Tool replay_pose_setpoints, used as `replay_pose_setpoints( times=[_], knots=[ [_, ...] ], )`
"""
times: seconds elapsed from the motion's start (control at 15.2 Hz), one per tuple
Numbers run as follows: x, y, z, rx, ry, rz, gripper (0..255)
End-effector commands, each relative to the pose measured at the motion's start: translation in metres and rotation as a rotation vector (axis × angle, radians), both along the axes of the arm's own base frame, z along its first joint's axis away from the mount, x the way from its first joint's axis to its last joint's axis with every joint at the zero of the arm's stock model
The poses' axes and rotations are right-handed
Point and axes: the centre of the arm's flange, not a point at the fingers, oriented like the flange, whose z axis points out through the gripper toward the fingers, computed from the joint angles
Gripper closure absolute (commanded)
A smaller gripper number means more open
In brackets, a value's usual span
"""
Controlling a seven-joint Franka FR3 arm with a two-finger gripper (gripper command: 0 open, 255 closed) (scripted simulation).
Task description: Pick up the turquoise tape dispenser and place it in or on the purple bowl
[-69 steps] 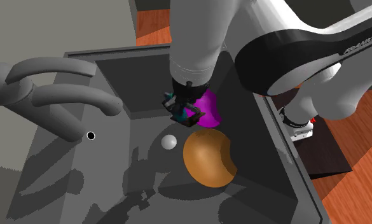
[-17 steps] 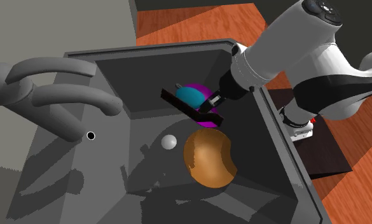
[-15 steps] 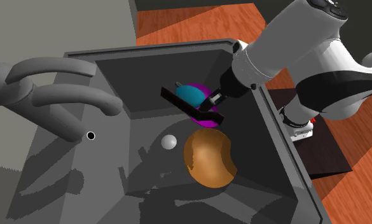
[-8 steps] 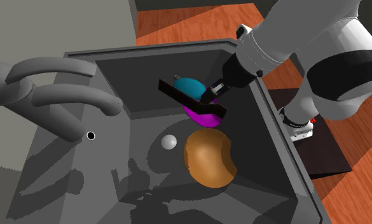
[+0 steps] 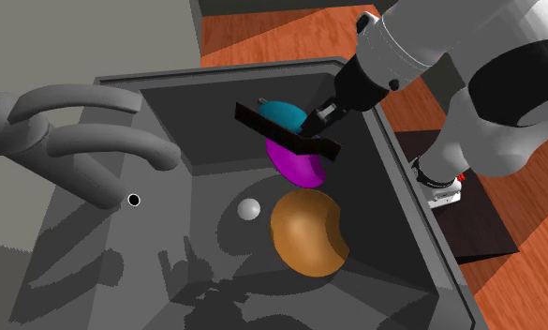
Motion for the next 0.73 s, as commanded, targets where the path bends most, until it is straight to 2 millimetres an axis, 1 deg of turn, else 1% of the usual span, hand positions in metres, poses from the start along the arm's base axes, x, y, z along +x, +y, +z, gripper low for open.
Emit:
replay_pose_setpoints(
  times=[0.0, 0.07, 0.66],
  knots=[
    [-0.014, -0.02, -0.001, 0.0, 0.0, 0.001, 255],
    [-0.02, -0.029, -0.002, 0.0, 0.0, 0.001, 255],
    [-0.02, -0.029, -0.05, 0.0, 0.0, 0.001, 255]
  ],
)
